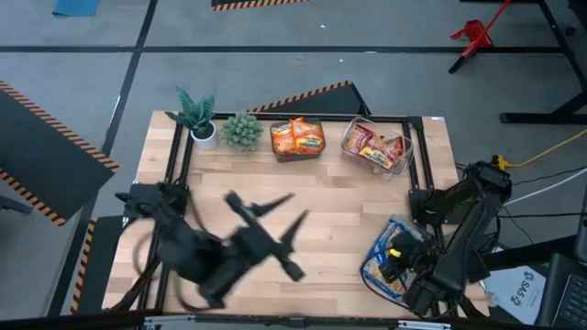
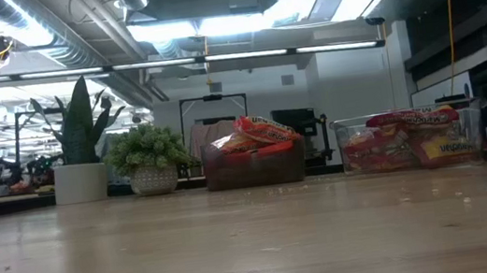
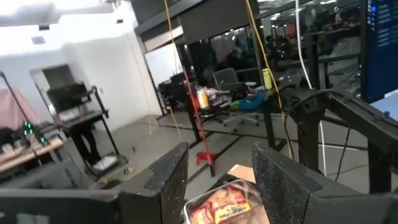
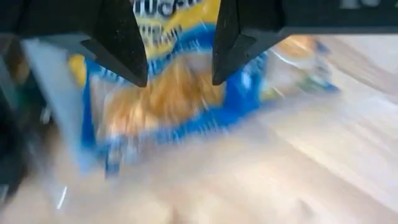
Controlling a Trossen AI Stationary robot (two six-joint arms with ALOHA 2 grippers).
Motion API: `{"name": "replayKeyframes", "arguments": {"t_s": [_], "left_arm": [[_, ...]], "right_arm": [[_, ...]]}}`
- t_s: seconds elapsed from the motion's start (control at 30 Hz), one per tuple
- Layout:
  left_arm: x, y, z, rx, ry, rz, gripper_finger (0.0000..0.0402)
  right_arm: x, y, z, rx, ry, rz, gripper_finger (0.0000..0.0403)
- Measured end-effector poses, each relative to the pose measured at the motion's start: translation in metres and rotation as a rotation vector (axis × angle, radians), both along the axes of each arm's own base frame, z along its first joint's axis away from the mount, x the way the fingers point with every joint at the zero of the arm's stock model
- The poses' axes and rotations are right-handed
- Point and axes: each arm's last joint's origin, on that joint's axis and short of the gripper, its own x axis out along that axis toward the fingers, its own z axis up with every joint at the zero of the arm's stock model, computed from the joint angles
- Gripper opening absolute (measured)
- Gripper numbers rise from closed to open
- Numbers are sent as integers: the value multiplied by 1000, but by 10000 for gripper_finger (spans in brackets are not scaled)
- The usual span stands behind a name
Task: Sort Maruchan noodles
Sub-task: Return to Home Position
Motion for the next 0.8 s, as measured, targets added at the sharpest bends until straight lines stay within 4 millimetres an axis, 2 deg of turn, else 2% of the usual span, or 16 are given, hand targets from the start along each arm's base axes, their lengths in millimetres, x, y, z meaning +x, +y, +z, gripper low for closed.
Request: {"name": "replayKeyframes", "arguments": {"t_s": [0.1,0.2,0.43,0.57,0.63,0.67,0.73,0.8], "left_arm": [[-29,4,21,-43,-3,-7,170],[-63,6,44,-44,0,-61,170],[-129,16,75,124,137,-199,170],[-162,38,93,113,170,-209,170],[-171,45,99,57,103,-236,170],[-173,47,101,85,80,-277,170],[-179,47,104,166,48,-374,170],[-190,54,108,176,-12,-481,170]], "right_arm": [[2,-3,31,-75,-102,65,165],[4,-8,73,-136,-206,199,165],[9,-7,153,-208,-308,701,165],[11,-14,194,-472,-537,739,166],[10,-20,214,-621,-621,732,166],[8,-25,224,-669,-655,719,166],[1,-40,245,-690,-719,678,166],[-9,-59,263,-650,-769,641,166]]}}
